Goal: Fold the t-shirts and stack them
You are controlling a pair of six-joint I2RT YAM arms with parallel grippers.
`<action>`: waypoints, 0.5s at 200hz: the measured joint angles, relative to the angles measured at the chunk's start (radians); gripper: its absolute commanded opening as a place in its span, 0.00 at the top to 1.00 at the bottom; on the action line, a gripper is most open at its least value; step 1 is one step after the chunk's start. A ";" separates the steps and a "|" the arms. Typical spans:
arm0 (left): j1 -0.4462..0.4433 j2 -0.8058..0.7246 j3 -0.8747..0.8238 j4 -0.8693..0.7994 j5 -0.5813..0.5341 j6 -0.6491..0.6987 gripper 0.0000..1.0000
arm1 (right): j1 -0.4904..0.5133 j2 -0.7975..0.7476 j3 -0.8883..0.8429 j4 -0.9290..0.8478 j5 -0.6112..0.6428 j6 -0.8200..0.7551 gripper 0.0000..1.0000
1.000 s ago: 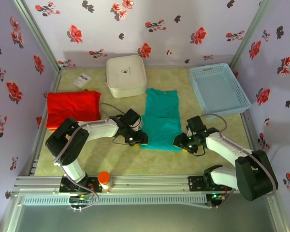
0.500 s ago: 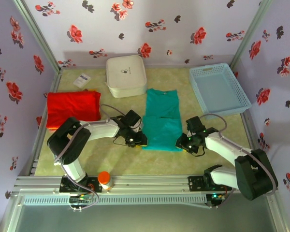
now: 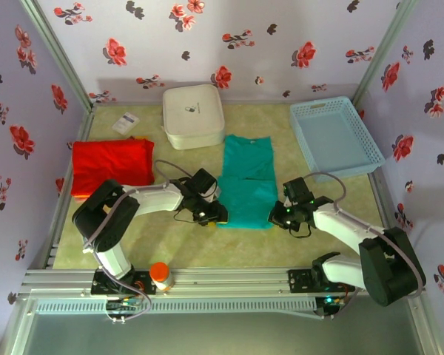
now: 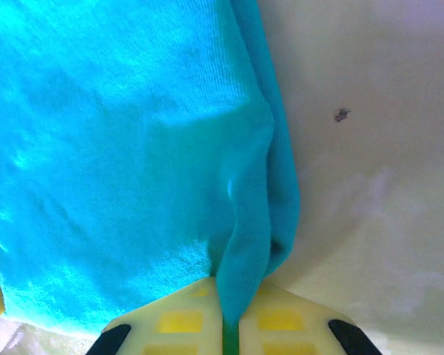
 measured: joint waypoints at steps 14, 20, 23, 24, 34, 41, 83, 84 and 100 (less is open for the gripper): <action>0.000 0.000 -0.004 0.003 -0.003 -0.005 0.75 | 0.000 0.000 -0.001 0.001 0.000 0.000 0.92; 0.000 0.000 -0.004 0.003 -0.003 -0.008 0.76 | 0.000 0.000 -0.001 0.001 0.000 0.000 0.92; 0.000 0.000 -0.004 0.004 -0.003 -0.008 0.77 | 0.000 -0.001 -0.001 0.001 0.000 0.000 0.92; 0.000 0.000 -0.004 0.005 -0.003 -0.009 0.78 | 0.000 -0.001 -0.001 0.001 0.000 0.000 0.92; -0.003 0.000 -0.004 0.006 -0.003 -0.018 0.82 | 0.000 -0.006 -0.004 0.002 0.000 0.001 0.92; -0.005 0.000 -0.004 0.007 -0.002 -0.022 0.86 | 0.000 -0.012 -0.006 0.002 0.000 0.004 0.92; -0.006 -0.005 -0.004 0.006 -0.014 -0.029 0.97 | 0.000 -0.068 -0.022 0.000 0.001 0.023 0.93; -0.006 -0.005 -0.004 0.006 -0.014 -0.029 0.98 | 0.000 -0.069 -0.022 0.000 0.001 0.023 0.93; -0.007 -0.022 -0.008 0.005 -0.022 -0.029 0.98 | 0.000 -0.085 -0.027 -0.001 0.001 0.027 0.93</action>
